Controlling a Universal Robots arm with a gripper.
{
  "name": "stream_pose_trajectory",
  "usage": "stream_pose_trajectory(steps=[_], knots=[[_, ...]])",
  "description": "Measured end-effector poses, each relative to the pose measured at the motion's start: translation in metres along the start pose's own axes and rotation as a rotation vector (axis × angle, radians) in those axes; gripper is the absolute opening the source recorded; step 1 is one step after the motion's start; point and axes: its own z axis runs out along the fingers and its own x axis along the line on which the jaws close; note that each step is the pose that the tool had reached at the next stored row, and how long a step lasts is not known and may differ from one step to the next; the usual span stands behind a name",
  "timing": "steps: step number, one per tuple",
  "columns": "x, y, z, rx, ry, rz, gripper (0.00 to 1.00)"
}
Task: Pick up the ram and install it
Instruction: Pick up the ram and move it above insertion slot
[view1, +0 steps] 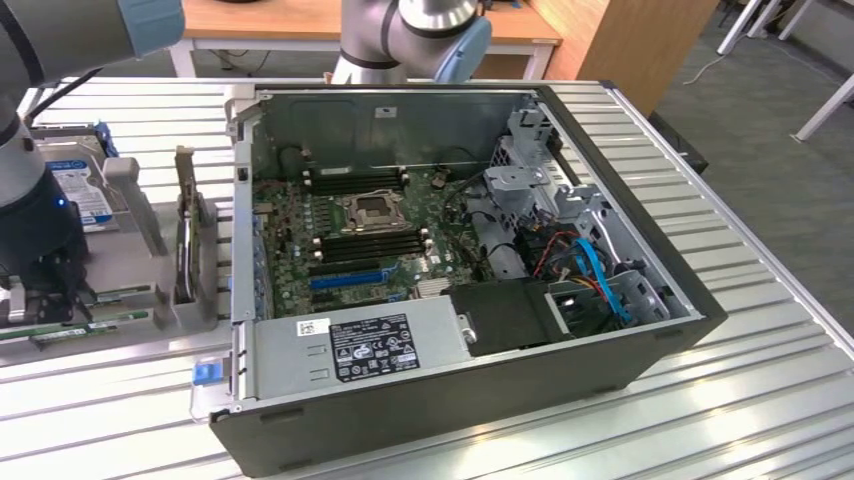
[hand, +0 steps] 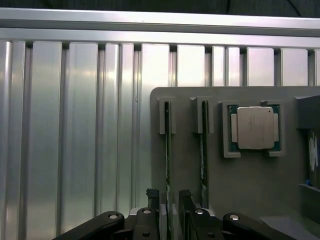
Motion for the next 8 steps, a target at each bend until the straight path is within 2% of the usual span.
stream_pose_trajectory(steps=[8], knots=[[0.0000,-0.0015,0.0008,0.0002,-0.0002,0.000,0.29]])
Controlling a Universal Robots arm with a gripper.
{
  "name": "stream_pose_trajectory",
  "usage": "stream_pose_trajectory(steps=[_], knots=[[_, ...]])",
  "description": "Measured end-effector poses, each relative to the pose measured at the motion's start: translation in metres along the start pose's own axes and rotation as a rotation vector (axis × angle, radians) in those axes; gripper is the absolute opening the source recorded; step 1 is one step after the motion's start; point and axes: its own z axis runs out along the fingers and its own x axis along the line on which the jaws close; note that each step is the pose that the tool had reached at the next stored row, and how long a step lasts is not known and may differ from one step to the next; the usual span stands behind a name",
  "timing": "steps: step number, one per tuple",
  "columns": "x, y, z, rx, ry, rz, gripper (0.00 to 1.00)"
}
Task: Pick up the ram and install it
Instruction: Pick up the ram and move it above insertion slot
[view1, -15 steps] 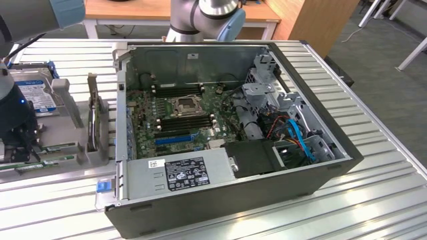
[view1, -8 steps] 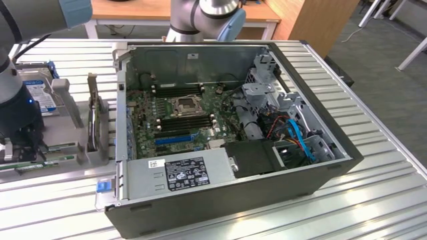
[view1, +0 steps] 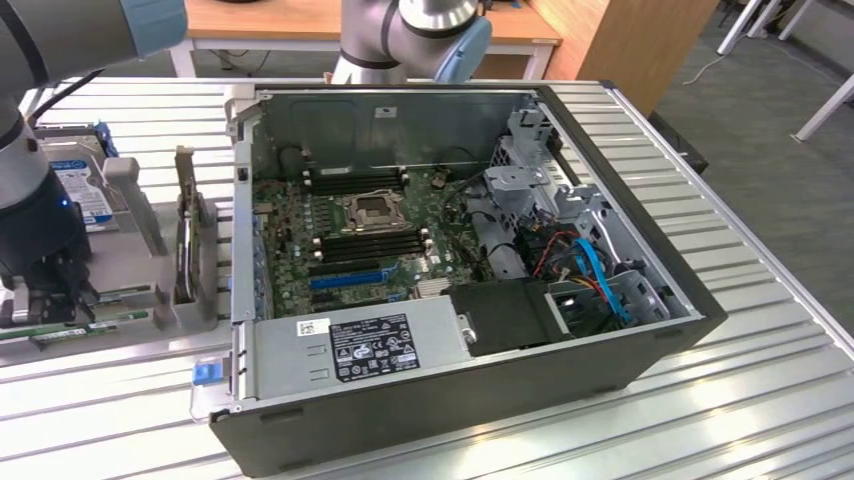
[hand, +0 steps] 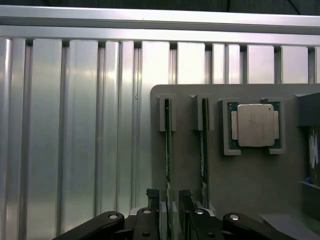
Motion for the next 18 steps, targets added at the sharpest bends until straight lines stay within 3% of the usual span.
stream_pose_trajectory(steps=[9,18], knots=[[0.0002,-0.0011,0.0069,-0.0001,0.0001,0.000,0.29],[-0.0009,-0.0013,0.0077,0.0001,-0.0001,0.000,0.29]])
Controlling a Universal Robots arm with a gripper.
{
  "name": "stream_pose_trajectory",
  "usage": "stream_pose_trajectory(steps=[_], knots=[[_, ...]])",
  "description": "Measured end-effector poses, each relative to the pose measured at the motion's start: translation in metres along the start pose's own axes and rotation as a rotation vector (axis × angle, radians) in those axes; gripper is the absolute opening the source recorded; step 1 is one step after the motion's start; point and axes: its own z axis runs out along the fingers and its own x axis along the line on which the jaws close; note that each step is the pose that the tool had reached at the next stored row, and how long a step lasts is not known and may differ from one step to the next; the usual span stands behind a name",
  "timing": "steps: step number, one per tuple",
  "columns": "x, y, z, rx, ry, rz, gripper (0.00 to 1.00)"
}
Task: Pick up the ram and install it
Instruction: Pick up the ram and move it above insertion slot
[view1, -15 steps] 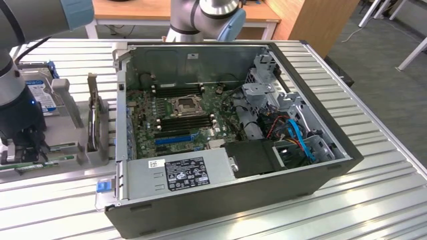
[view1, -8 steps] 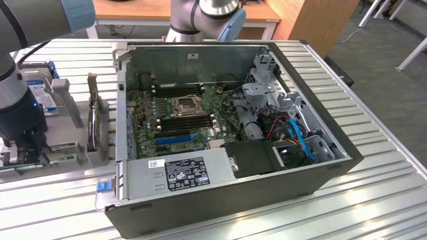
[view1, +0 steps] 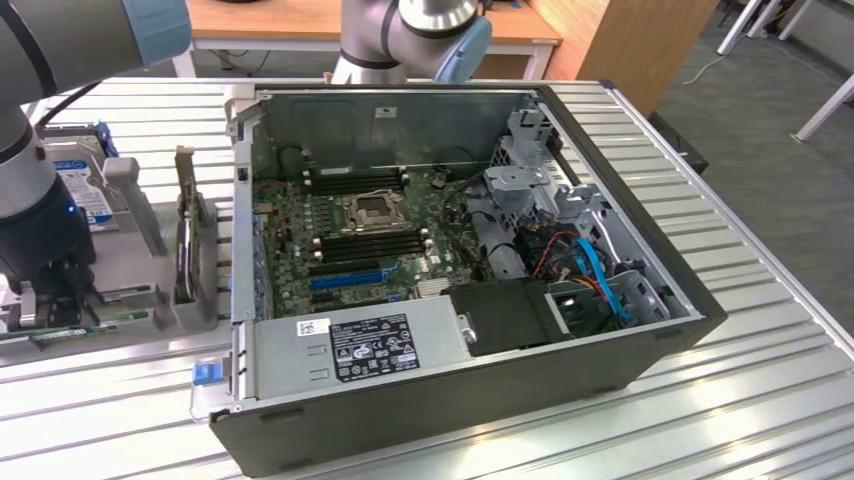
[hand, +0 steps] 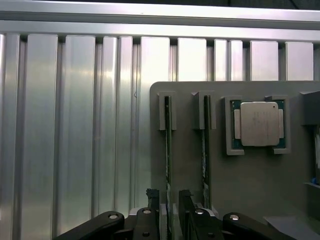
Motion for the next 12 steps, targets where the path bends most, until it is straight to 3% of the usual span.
stream_pose_trajectory(steps=[8,12], knots=[[-0.0022,0.0001,0.0006,-0.0003,0.0002,0.000,0.29],[-0.0020,-0.0001,0.0056,-0.0002,0.0002,0.000,0.29]])
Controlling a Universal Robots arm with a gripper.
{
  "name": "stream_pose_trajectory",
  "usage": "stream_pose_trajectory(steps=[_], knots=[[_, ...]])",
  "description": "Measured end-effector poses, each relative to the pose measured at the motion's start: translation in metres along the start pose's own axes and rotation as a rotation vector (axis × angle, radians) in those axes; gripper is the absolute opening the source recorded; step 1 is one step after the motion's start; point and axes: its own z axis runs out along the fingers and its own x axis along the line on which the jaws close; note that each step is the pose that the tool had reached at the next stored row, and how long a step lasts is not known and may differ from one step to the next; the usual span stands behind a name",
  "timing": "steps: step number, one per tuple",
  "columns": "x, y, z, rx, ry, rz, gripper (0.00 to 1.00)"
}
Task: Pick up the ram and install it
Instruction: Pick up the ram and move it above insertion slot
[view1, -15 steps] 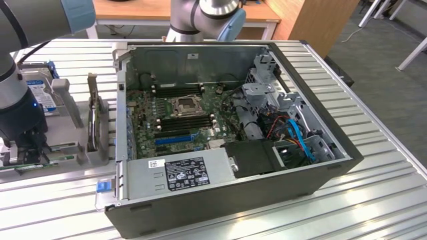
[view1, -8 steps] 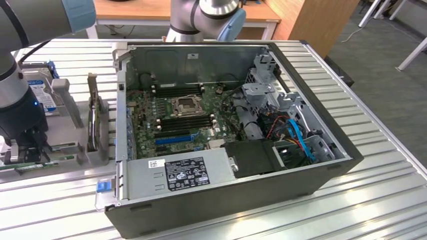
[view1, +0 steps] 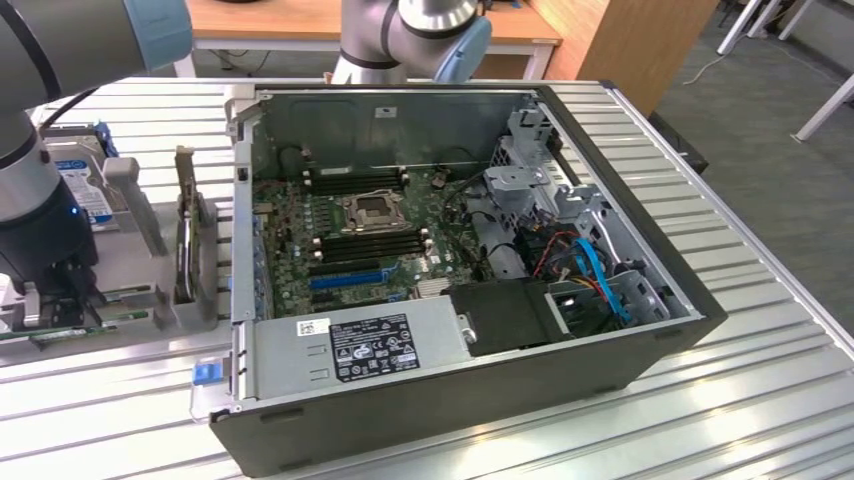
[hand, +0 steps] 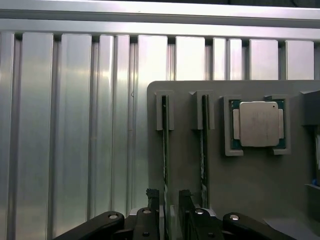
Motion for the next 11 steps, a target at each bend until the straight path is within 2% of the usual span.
stream_pose_trajectory(steps=[11], knots=[[0.000,-0.0007,0.0124,0.0000,0.0000,0.000,0.29]])
